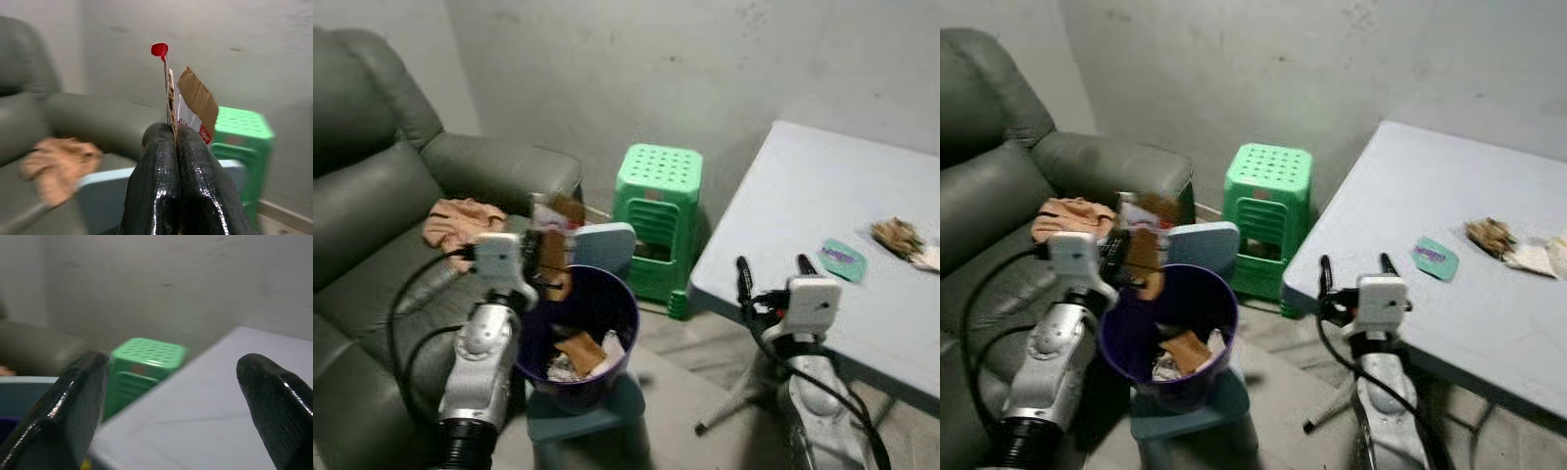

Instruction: Picking trash to rubbish bin

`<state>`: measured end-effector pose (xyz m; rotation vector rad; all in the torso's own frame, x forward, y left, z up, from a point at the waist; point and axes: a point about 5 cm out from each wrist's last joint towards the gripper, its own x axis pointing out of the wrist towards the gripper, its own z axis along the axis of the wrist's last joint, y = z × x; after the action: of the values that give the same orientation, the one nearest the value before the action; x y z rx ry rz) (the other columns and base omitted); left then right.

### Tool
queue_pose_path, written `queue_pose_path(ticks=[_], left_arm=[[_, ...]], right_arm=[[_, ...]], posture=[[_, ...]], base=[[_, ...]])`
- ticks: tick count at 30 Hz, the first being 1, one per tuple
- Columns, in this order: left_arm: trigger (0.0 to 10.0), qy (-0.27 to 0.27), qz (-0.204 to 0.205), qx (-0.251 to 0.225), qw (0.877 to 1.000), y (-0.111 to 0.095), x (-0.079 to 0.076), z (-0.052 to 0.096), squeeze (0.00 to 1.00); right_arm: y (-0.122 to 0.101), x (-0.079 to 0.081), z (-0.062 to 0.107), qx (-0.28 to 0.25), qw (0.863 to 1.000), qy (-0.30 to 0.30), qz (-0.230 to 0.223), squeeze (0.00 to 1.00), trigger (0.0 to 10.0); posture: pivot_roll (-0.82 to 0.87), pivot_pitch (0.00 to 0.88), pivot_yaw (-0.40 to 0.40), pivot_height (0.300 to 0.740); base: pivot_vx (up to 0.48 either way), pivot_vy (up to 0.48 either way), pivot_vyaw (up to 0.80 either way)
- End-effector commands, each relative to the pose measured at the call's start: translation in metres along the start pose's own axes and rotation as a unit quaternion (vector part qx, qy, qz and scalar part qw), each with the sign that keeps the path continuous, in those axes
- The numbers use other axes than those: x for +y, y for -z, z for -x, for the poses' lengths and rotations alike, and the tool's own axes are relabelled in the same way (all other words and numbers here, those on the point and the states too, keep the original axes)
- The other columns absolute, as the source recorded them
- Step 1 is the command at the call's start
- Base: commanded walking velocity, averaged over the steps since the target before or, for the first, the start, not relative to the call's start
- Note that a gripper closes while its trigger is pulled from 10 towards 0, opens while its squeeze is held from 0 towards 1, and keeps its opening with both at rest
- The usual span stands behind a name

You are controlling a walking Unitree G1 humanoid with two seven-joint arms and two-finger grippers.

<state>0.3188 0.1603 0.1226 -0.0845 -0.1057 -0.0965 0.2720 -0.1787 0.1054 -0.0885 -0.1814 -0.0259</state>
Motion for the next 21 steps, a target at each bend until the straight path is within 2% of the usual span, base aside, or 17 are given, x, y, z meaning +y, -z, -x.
queue_pose_path(ticks=[1,4,5,13,19,21], left_arm=[[10.0,0.014,0.001,-0.002,1.000,-0.002,-0.009,-0.002,0.00],[10.0,0.013,0.000,0.002,1.000,-0.002,-0.009,-0.002,0.00],[10.0,0.014,0.006,0.008,1.000,-0.001,-0.010,-0.003,0.00],[10.0,0.013,0.016,0.036,0.999,0.007,-0.010,0.000,0.00],[10.0,0.009,0.012,0.061,0.998,0.014,-0.007,0.002,0.00],[10.0,0.013,0.017,0.069,0.997,0.016,-0.006,0.003,0.00]], right_arm=[[0.002,-0.005,0.001,0.006,1.000,0.005,-0.002,0.00,10.0],[0.000,-0.005,0.002,0.000,1.000,0.006,-0.009,0.00,10.0],[0.000,-0.006,0.002,0.000,1.000,0.007,-0.023,0.00,10.0],[-0.002,-0.004,0.001,0.001,0.999,-0.019,-0.029,0.00,10.0],[-0.006,0.001,0.000,0.007,0.997,-0.076,-0.026,0.00,10.0],[-0.008,0.005,0.000,0.009,0.993,-0.114,-0.024,0.00,10.0]], posture=[[-0.04,0.000,0.001,0.740],[-0.04,0.000,0.002,0.740],[-0.04,0.000,0.001,0.740],[-0.05,0.000,0.000,0.740],[-0.04,0.000,-0.003,0.740],[-0.04,0.000,-0.008,0.740]], base=[[0.000,0.000,0.80],[0.000,0.000,0.68],[0.000,0.000,0.00],[0.000,0.000,0.00],[0.000,0.000,0.00],[0.000,0.000,0.00]])
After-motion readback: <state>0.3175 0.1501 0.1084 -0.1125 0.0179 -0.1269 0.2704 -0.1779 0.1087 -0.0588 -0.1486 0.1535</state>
